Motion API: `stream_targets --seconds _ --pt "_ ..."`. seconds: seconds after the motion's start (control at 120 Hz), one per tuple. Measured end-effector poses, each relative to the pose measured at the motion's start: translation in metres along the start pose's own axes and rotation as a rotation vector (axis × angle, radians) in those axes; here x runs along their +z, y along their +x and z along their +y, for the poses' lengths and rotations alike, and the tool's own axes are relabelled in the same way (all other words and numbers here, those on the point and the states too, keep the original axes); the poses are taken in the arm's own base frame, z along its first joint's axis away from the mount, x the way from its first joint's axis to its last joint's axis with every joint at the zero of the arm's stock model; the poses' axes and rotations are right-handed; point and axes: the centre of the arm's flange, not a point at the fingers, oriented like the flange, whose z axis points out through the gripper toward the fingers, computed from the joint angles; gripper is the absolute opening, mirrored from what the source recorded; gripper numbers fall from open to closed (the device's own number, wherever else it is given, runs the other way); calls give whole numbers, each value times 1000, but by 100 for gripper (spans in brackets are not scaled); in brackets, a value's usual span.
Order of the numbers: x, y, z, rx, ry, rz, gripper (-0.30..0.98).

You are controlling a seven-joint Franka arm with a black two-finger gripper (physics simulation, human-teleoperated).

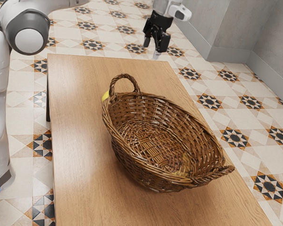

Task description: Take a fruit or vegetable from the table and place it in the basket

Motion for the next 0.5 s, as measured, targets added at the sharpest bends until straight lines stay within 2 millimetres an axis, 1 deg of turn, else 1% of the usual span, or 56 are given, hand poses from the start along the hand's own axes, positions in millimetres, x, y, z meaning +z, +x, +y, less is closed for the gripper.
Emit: stream_targets --seconds 0.033,0.108,0.208,0.267,0.275,0.317,0.35,0.4,0.425,0.458,0.475,0.5 --pt "-2 3 -1 1 -4 26 69" --pt "-5 8 -9 -8 -15 72 69" --pt "-12 11 -15 -13 -31 118 69" --pt "-36 6 -17 -15 -33 176 69" --pt "-39 5 -17 -15 -34 183 69" --pt "-83 -20 -15 -8 -34 275 69" --pt "-114 -43 -12 -8 -36 338 69" --pt "-144 -75 -4 -37 -49 387 69" --pt "-152 -87 0 -72 -58 393 69" --pt "-153 -91 5 -138 -63 379 69" --pt "-148 -88 7 -175 -65 362 69" --pt "-136 -76 10 -230 -66 325 69"
